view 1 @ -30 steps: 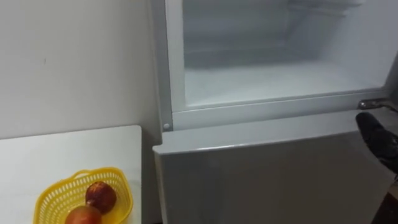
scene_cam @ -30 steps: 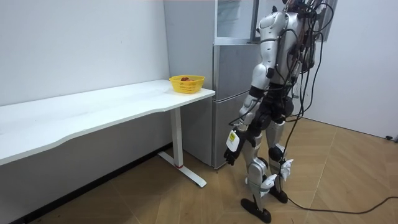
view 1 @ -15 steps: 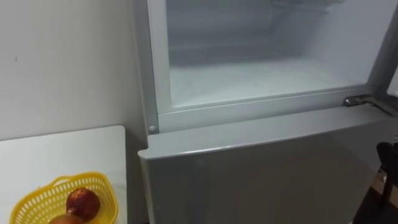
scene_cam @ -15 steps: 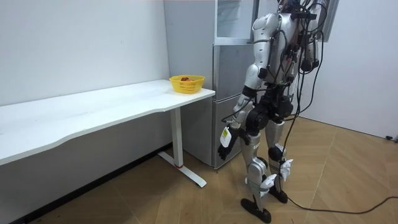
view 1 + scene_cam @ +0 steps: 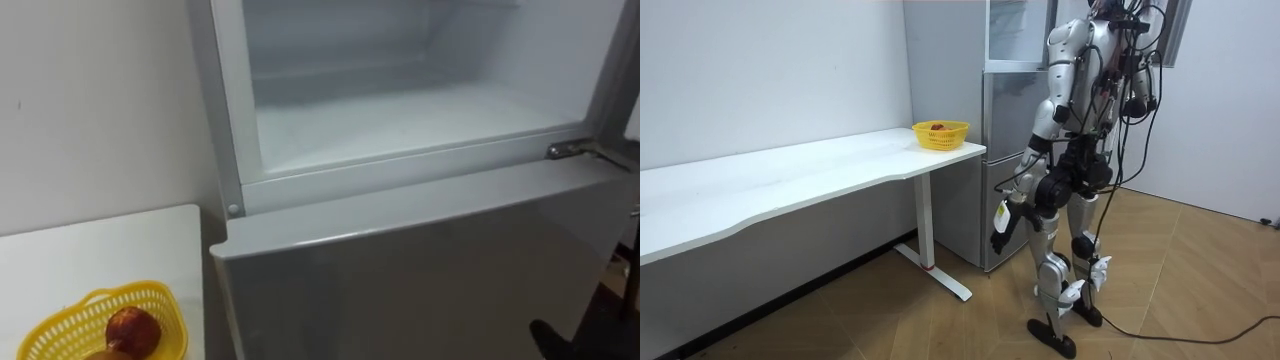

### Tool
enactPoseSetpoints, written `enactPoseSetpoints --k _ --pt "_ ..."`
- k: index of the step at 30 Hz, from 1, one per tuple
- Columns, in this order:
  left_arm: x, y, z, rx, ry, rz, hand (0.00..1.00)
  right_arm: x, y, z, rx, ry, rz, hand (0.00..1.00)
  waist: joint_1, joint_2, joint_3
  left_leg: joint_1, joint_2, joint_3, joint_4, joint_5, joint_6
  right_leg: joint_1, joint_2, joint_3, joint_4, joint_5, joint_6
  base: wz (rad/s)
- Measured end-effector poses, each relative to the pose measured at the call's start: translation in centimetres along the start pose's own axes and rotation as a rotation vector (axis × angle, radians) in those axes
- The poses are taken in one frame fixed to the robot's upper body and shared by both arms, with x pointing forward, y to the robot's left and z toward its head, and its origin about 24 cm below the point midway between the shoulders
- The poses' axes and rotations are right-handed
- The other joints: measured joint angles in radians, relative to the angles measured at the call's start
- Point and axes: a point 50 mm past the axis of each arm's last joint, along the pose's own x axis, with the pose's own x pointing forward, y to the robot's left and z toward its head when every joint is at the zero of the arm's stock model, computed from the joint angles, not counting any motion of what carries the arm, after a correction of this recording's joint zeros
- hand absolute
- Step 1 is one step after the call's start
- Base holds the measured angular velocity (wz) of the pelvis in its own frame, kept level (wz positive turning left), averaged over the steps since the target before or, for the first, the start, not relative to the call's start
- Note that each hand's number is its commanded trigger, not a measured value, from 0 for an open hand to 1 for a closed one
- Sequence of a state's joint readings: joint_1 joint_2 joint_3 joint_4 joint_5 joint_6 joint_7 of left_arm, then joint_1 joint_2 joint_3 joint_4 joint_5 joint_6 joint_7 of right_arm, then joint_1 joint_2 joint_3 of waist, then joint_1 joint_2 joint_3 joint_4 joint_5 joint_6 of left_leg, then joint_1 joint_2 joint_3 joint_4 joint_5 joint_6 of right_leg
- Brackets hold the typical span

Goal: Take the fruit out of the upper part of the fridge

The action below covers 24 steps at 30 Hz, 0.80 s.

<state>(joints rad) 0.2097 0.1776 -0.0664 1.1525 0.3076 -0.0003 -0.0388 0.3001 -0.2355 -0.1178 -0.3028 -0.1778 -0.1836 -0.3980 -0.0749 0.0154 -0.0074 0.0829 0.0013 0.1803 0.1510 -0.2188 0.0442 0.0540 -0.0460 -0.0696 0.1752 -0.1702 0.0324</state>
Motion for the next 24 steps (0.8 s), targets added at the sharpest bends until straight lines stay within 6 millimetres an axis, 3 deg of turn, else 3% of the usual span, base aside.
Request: enactPoseSetpoints --k 9,15,19,22,24 --pt "0.1 0.3 0.7 0.018 -0.014 -0.012 0.00 -0.7 2.1 -0.6 0.043 0.046 0.208 0.00 -0.003 -0.008 0.0153 -0.001 0.001 0.007 0.000 -0.001 0.000 -0.004 0.002 0.013 -0.002 0.003 -0.005 -0.03" --pt "0.1 0.3 0.6 0.015 -0.007 -0.009 0.00 -1.5 2.2 -3.5 0.118 0.210 0.204 0.00 -0.005 -0.005 0.0120 -0.003 0.003 0.008 0.000 -0.001 -0.001 -0.003 0.003 0.011 -0.005 0.004 -0.007 0.00" --pt "0.1 0.3 0.5 0.011 -0.005 -0.006 0.00 -2.6 2.1 -6.2 0.234 0.375 0.145 0.00 -0.007 -0.003 0.0039 -0.005 0.003 0.006 0.000 -0.001 -0.001 -0.006 0.003 0.011 -0.005 0.004 -0.007 0.00" --pt "0.1 0.6 0.5 -0.016 -0.014 0.005 0.00 -3.9 1.2 -8.9 0.340 0.543 0.029 0.00 -0.011 -0.007 -0.0045 -0.002 0.002 0.007 0.004 -0.001 -0.001 -0.001 0.001 0.010 -0.005 0.004 -0.007 0.00" --pt "0.0 0.8 0.5 -0.033 -0.019 0.015 0.00 -4.4 0.3 -10.1 0.362 0.611 -0.039 0.00 -0.016 -0.009 -0.0038 -0.003 0.001 0.007 0.005 -0.001 -0.001 -0.001 -0.001 0.004 -0.005 0.004 -0.006 0.00"
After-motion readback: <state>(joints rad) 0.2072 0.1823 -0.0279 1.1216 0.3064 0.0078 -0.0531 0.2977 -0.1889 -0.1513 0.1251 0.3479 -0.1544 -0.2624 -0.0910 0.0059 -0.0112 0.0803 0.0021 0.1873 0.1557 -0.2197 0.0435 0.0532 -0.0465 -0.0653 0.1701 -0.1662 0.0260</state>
